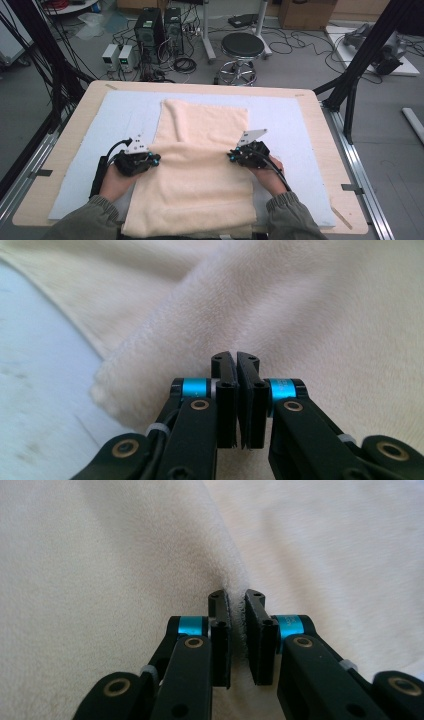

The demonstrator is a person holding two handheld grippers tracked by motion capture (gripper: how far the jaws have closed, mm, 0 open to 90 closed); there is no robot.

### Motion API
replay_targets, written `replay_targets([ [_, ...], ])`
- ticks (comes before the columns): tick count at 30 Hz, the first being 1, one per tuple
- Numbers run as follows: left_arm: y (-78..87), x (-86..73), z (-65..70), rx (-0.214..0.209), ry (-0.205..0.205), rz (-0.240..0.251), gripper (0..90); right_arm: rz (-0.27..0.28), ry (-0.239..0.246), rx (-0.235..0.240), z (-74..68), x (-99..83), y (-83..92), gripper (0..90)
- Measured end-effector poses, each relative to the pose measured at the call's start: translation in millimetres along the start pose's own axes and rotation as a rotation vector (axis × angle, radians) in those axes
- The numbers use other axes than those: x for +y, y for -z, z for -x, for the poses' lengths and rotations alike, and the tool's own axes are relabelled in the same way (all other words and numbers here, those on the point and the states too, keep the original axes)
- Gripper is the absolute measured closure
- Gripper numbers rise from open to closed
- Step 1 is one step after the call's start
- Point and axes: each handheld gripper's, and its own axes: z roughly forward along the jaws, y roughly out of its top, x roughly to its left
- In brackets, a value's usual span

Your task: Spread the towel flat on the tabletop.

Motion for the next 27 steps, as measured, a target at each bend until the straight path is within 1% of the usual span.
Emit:
replay_targets([
  [1, -4.0, 1.6, -4.3, 0.007, 0.023, 0.009, 86.6, 0.008, -0.018, -0.014, 6.5, 1.7, -1.7, 81.3],
  [2, -6.3, 3.1, -7.0, 0.01, 0.035, 0.006, 86.3, 0.016, -0.038, -0.014, 10.6, 2.8, -2.3, 79.7],
  [3, -7.9, 3.8, -8.3, 0.012, 0.041, 0.011, 85.6, 0.026, -0.042, -0.016, 12.5, 3.1, -2.0, 77.2],
  [4, -7.7, 3.9, -8.5, 0.012, 0.048, 0.021, 84.0, 0.036, -0.045, -0.017, 13.6, 3.2, -1.1, 74.1],
  [5, -4.8, 4.0, -8.0, -0.005, 0.046, 0.024, 81.5, 0.043, -0.047, -0.012, 12.4, 3.3, 1.0, 71.3],
  [6, -2.6, 3.7, -6.7, -0.011, 0.044, 0.025, 77.9, 0.049, -0.045, 0.007, 9.5, 3.4, 5.4, 69.2],
  [7, 1.4, 3.4, -4.9, -0.022, 0.031, 0.021, 75.3, 0.055, -0.037, 0.018, 7.1, 3.3, 8.4, 68.1],
  [8, 7.6, 2.8, -2.1, -0.035, 0.005, 0.018, 73.3, 0.059, -0.026, 0.027, 2.8, 3.1, 13.1, 67.0],
  [9, 11.5, 2.0, 0.1, -0.043, -0.01, 0.017, 70.4, 0.057, -0.012, 0.036, -3.2, 2.4, 19.3, 65.2],
  [11, 22.3, -1.2, 6.0, -0.045, -0.055, 0.0, 65.9, 0.046, 0.005, 0.048, -11.5, 2.1, 27.7, 61.2],
  [13, 32.0, -7.4, 10.8, -0.05, -0.068, 0.009, 63.1, 0.063, 0.038, 0.042, -23.0, -0.4, 40.4, 60.9],
  [15, 41.0, -14.7, 17.2, -0.06, -0.078, 0.012, 60.3, 0.074, 0.043, 0.048, -29.7, -3.2, 48.6, 59.1],
  [16, 45.9, -19.8, 20.8, -0.075, -0.09, 0.009, 58.9, 0.072, 0.046, 0.043, -34.1, -5.5, 53.0, 58.9],
  [17, 49.8, -23.9, 24.2, -0.088, -0.097, 0.014, 57.0, 0.08, 0.051, 0.048, -38.8, -9.1, 57.9, 58.9],
  [19, 54.7, -31.8, 31.3, -0.117, -0.114, 0.013, 54.2, 0.088, 0.06, 0.071, -45.0, -15.1, 62.2, 58.0],
  [21, 56.5, -37.7, 36.5, -0.153, -0.121, -0.001, 51.8, 0.079, 0.062, 0.124, -54.0, -22.4, 60.9, 56.7],
  [23, 55.6, -44.5, 43.3, -0.2, -0.142, -0.03, 51.2, 0.044, 0.089, 0.168, -64.5, -30.0, 54.0, 56.4],
  [24, 54.9, -46.5, 45.3, -0.211, -0.154, -0.05, 51.7, 0.032, 0.094, 0.177, -68.8, -32.9, 50.1, 56.7],
  [25, 51.7, -50.5, 48.7, -0.241, -0.167, -0.084, 55.5, 0.018, 0.097, 0.191, -71.9, -35.1, 47.0, 58.4],
  [26, 48.9, -53.7, 51.2, -0.257, -0.171, -0.105, 65.0, -0.007, 0.103, 0.214, -75.8, -38.5, 41.5, 62.5],
  [27, 49.2, -56.9, 53.7, -0.25, -0.186, -0.086, 68.8, -0.026, 0.105, 0.225, -77.9, -40.6, 38.0, 66.0],
])
